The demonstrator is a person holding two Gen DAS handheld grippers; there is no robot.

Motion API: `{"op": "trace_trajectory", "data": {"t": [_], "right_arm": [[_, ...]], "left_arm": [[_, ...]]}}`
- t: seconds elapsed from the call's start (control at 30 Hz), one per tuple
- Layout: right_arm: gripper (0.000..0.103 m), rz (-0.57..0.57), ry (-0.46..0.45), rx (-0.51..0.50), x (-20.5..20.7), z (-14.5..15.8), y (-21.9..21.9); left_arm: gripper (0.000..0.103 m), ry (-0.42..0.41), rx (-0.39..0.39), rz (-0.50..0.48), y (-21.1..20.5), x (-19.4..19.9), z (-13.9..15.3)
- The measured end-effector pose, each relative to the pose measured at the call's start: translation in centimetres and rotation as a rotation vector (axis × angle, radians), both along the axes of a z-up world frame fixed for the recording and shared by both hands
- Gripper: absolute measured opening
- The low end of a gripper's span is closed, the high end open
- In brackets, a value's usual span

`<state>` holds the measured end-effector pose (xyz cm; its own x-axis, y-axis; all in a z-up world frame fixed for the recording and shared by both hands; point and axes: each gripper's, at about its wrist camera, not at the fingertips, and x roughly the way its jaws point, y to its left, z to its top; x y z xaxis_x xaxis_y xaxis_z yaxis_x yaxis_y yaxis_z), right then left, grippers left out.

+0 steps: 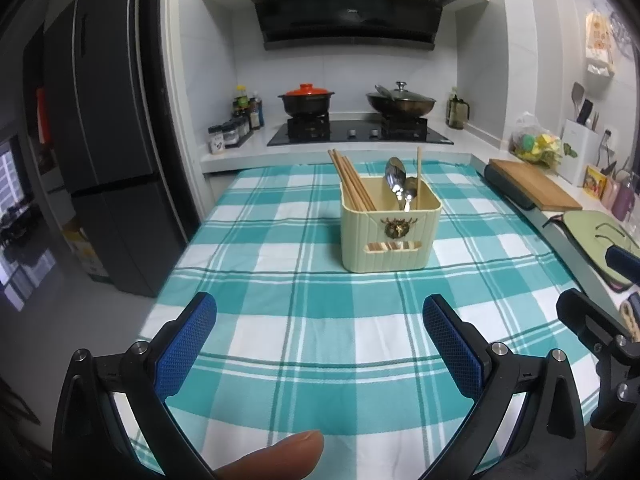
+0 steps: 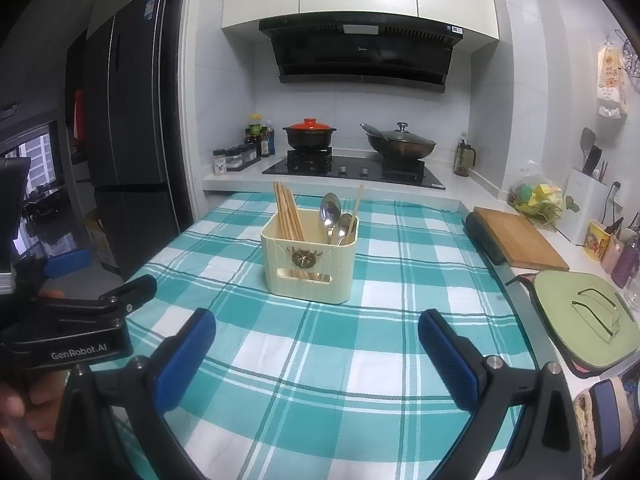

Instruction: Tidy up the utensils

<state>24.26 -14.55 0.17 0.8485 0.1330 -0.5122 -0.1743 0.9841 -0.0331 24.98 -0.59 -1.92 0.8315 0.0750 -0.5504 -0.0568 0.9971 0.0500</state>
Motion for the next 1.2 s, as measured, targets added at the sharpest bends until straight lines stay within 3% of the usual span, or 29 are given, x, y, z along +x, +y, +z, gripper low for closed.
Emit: {"op": "trace_trajectory", "data": {"t": [1.2], "right_arm": [[0.103,0.030,0.020,0.006,-0.37,-0.23,0.38]], "left_arm": [[0.103,0.002,0.007,0.005,0.05,-0.34,-0.16]]}}
